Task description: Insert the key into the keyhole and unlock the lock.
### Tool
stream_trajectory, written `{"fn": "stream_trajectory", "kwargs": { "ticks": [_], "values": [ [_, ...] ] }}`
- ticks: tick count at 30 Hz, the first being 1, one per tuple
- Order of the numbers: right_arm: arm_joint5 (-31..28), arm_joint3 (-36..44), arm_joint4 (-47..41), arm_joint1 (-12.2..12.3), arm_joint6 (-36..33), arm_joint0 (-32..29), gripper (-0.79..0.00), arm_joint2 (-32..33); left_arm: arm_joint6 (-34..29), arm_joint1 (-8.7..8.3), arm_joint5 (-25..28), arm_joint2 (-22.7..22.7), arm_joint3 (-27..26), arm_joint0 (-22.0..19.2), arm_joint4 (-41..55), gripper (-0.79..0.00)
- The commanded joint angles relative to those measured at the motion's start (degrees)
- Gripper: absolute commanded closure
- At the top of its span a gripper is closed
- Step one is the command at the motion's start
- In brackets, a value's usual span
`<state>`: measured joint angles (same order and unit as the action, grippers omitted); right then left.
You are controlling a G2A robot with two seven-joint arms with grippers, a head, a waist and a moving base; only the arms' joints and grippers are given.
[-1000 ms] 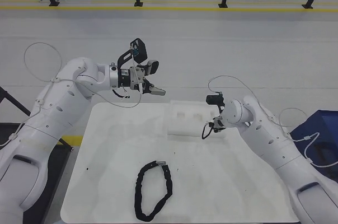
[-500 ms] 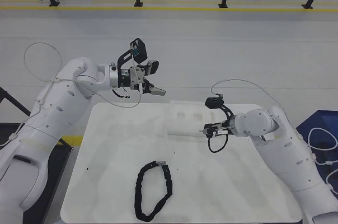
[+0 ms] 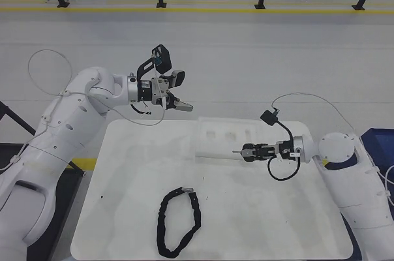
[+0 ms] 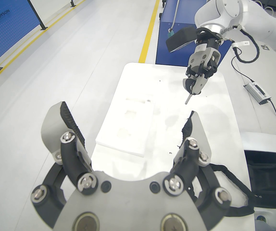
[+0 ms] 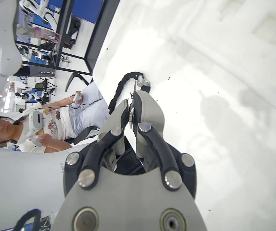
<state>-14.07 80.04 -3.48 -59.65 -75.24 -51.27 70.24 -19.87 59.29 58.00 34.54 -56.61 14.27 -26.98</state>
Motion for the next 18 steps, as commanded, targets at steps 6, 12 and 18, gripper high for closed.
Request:
{"fn": "stream_trajectory", "kwargs": {
  "ticks": [6,12,18],
  "values": [
    [-2.2,-1.4,-2.4,0.3,1.0,-0.5,0.000,0.9,0.0,0.00,0.0,0.0,0.0,0.0,0.0,-0.785],
    [-2.3,-1.3,-1.0,0.7,2.9,-1.0,0.000,1.0,0.0,0.00,0.0,0.0,0.0,0.0,0.0,-0.785],
    [-0.4,1.0,4.6,1.0,4.5,-1.4,0.000,0.1,0.0,0.00,0.0,0.0,0.0,0.0,0.0,-0.785]
  ]
}}
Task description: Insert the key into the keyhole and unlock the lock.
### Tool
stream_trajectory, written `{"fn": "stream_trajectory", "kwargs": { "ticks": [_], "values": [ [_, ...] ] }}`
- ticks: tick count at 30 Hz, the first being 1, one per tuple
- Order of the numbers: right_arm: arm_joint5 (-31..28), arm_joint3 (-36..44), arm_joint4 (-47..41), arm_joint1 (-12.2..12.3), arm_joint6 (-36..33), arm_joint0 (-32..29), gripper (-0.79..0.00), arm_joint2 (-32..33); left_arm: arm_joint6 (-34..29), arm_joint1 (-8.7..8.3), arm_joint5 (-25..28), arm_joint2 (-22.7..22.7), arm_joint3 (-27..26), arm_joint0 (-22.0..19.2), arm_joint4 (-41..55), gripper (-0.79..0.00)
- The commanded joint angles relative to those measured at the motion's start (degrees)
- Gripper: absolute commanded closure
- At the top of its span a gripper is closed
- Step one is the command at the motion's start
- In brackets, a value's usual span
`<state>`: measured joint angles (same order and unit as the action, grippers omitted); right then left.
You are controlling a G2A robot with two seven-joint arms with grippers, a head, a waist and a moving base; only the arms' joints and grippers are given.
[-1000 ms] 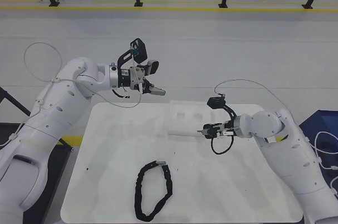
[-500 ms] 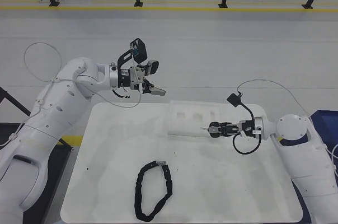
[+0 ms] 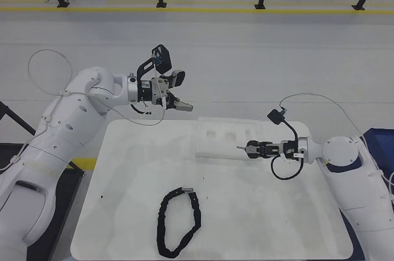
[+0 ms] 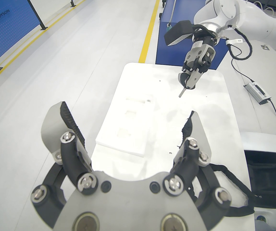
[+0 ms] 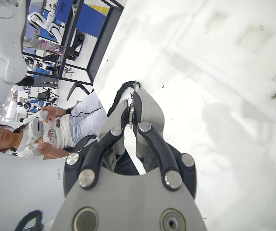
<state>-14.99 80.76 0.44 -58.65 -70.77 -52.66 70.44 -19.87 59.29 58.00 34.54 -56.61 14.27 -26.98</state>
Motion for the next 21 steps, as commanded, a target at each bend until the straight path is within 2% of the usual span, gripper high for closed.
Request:
{"fn": "stream_trajectory", "kwargs": {
  "ticks": [1,6,12,21],
  "values": [
    [1.0,0.6,1.4,0.1,0.1,0.0,0.000,-0.4,0.0,0.00,0.0,0.0,0.0,0.0,0.0,-0.785],
    [2.2,0.6,1.8,0.1,0.7,0.4,0.000,-1.2,-1.2,-0.23,-1.2,0.2,-0.3,1.6,-0.5,-0.785],
    [1.2,-0.4,1.5,0.1,0.6,1.1,0.000,-1.8,-3.5,-0.44,0.0,-0.9,1.2,4.6,-2.7,-0.785],
    [1.2,-0.4,1.5,0.1,0.6,1.1,0.000,-1.8,-5.9,-0.56,0.0,-6.2,1.1,7.4,-4.7,-0.785]
  ]
}}
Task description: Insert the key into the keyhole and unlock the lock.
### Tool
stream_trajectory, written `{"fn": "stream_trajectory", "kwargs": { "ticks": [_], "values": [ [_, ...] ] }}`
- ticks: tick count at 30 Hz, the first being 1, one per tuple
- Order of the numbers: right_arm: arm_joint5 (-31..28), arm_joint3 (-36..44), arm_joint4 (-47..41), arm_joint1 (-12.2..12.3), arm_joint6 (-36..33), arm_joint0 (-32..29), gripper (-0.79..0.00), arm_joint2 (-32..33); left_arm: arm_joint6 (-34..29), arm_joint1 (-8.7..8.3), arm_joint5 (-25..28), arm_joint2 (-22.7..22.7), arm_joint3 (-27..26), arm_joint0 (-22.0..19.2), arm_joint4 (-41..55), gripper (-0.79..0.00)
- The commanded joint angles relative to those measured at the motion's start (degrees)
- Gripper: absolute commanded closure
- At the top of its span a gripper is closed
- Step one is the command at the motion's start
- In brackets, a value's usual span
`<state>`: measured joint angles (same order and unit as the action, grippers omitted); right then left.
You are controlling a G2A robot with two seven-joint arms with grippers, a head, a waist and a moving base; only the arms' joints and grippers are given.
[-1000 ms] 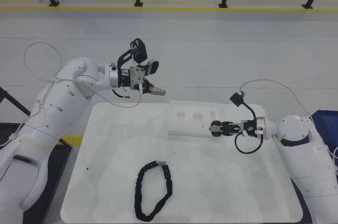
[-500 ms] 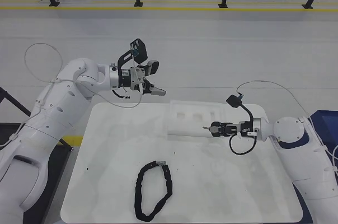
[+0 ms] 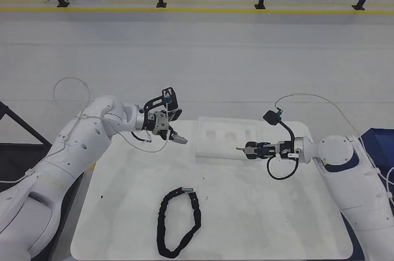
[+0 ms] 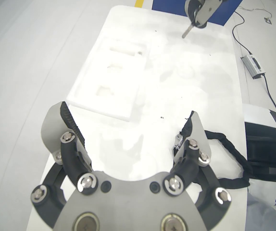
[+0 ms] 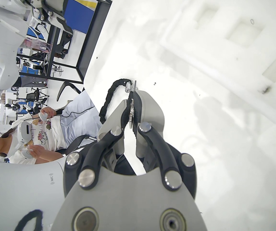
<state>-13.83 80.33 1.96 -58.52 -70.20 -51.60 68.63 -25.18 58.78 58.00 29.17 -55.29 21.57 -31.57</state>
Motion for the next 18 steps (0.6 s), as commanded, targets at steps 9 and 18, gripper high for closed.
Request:
{"fn": "stream_trajectory", "kwargs": {
  "ticks": [9,18],
  "values": [
    [0.0,0.0,0.0,0.0,0.0,0.0,0.000,0.0,-5.7,-0.84,0.0,-9.5,-1.1,-0.2,4.4,-0.785],
    [0.0,0.0,0.0,0.0,0.0,0.0,0.000,0.0,-6.8,0.19,0.0,-16.9,0.9,-2.2,9.4,-0.785]
  ]
}}
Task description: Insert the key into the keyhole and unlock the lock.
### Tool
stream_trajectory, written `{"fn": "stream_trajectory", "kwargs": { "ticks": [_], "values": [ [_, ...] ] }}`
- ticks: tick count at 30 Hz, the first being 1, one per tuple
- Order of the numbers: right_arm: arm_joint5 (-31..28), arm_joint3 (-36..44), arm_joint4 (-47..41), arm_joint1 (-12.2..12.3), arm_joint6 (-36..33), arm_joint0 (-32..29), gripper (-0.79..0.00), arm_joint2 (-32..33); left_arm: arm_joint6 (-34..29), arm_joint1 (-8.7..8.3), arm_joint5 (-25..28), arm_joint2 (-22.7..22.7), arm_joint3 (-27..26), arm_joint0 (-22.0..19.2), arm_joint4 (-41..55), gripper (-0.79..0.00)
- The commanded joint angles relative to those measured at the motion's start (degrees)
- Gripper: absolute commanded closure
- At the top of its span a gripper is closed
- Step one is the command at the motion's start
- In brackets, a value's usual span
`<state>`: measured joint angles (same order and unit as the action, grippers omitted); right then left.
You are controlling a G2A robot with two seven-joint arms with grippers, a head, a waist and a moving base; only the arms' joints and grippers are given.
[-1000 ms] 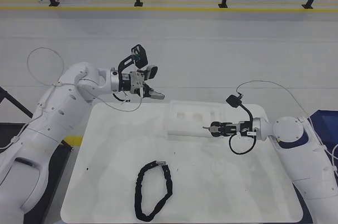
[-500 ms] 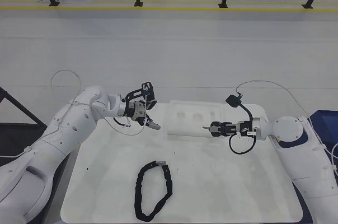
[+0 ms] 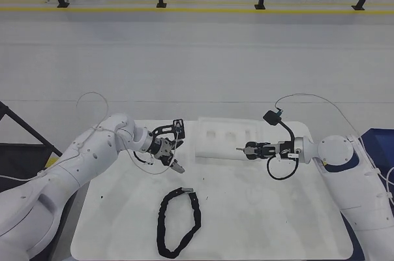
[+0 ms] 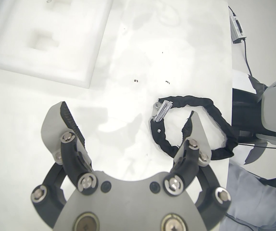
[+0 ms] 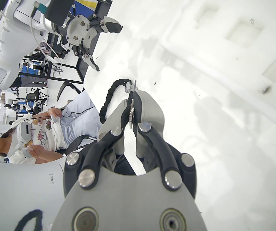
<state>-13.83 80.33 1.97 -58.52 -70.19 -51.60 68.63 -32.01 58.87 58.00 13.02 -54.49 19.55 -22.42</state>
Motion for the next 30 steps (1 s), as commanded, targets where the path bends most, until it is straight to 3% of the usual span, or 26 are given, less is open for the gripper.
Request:
{"fn": "stream_trajectory", "kwargs": {
  "ticks": [1,19,23,30],
  "values": [
    [0.0,0.0,0.0,0.0,0.0,0.0,0.000,0.0,0.0,0.22,0.0,-1.5,0.3,-0.5,0.4,-0.785],
    [0.0,0.0,0.0,0.0,0.0,0.0,0.000,0.0,0.7,0.42,-1.7,-2.0,0.2,-0.7,-0.1,-0.785],
    [0.0,0.0,0.0,0.0,0.0,0.0,0.000,0.0,6.2,0.38,0.0,-0.2,0.6,0.3,-1.2,-0.785],
    [0.0,0.0,0.0,0.0,0.0,0.0,0.000,0.0,26.8,-1.52,0.0,0.9,-0.7,5.6,-15.4,-0.785]
  ]
}}
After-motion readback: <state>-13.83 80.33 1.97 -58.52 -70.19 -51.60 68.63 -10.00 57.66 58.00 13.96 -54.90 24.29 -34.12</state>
